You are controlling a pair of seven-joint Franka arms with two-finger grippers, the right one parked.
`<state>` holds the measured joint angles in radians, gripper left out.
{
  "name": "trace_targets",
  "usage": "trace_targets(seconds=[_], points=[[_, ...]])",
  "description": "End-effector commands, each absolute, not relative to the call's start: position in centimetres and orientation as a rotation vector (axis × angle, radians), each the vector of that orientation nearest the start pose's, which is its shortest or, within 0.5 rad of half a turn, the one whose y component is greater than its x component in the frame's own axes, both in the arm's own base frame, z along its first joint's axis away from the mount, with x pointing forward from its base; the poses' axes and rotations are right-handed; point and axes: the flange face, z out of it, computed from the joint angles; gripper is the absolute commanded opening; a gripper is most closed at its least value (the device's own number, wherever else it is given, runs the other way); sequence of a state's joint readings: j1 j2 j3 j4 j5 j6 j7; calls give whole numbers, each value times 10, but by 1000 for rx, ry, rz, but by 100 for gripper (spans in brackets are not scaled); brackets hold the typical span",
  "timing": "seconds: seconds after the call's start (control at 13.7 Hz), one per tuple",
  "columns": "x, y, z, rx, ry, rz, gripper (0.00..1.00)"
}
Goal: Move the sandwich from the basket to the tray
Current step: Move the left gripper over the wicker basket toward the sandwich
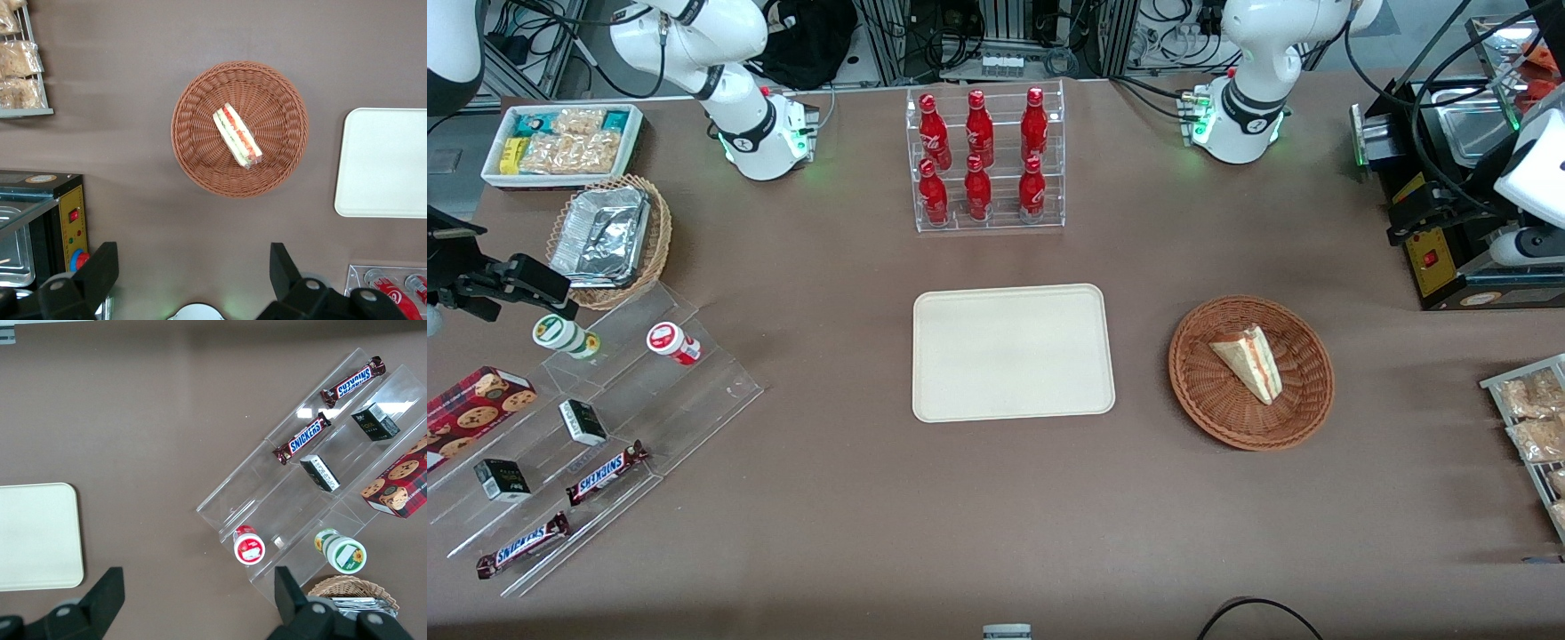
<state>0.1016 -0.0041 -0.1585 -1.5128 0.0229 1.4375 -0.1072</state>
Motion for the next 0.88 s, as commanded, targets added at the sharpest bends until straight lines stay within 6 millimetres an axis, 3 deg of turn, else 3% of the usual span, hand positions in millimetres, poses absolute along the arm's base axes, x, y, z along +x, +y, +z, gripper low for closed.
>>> trace_targets(seconds=[0.0, 0.22, 0.37, 0.59, 0.8], points=[[540, -31, 646, -3097, -77, 87, 100], [548, -29, 638, -3095, -91, 98, 100], [557, -28, 621, -3082, -95, 129, 100], [575, -28, 576, -3077, -102, 227, 100], [583, -38, 513, -3077, -138, 230, 100]])
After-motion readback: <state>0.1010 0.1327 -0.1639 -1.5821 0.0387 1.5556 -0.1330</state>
